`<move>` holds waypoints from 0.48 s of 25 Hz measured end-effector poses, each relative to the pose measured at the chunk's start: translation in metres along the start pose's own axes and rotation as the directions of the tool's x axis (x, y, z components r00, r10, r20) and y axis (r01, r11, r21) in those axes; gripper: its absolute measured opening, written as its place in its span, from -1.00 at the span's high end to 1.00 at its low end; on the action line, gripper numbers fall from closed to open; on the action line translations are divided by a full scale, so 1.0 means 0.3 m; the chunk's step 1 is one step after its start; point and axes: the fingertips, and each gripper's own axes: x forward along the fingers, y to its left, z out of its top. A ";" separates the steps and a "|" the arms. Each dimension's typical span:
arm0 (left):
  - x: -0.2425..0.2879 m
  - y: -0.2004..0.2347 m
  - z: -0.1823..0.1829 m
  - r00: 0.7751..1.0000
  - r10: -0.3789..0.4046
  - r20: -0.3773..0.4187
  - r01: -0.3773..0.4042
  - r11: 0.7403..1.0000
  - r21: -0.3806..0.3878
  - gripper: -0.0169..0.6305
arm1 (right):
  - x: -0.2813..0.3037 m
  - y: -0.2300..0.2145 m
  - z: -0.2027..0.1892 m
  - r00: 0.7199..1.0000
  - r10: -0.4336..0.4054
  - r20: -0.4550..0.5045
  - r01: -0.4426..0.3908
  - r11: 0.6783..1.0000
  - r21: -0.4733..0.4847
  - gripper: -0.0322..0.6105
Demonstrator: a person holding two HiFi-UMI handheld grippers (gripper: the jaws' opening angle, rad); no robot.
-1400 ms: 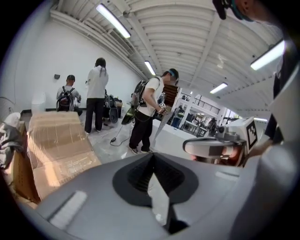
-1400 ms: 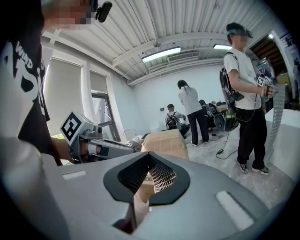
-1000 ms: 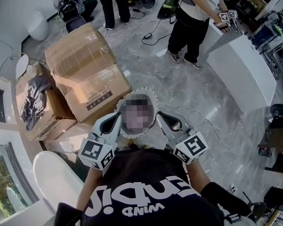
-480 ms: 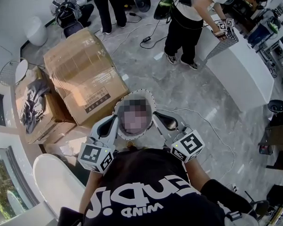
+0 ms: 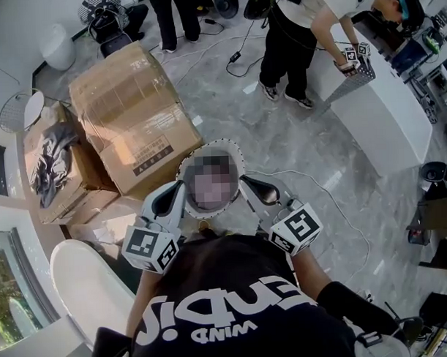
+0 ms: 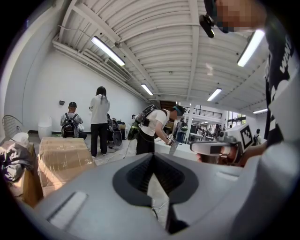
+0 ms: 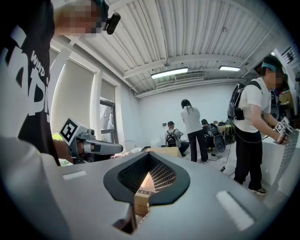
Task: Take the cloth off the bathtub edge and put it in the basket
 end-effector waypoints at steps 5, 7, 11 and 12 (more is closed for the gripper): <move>0.001 -0.004 -0.005 1.000 0.005 -0.004 -0.005 1.000 -0.005 0.96 | -0.006 -0.005 -0.001 1.000 0.007 -0.008 -0.007 1.000 -0.005 0.87; 0.004 -0.006 -0.004 1.000 0.003 -0.005 -0.003 1.000 0.002 0.96 | -0.008 -0.010 0.008 1.000 0.009 -0.003 -0.009 1.000 -0.010 0.87; 0.016 -0.009 -0.007 1.000 -0.001 -0.006 0.001 1.000 0.017 0.95 | -0.013 -0.028 0.012 1.000 0.018 0.004 -0.018 1.000 -0.010 0.87; 0.019 -0.010 -0.009 1.000 -0.001 -0.007 0.002 1.000 0.016 0.96 | -0.013 -0.033 0.013 1.000 0.024 0.001 -0.024 1.000 -0.014 0.87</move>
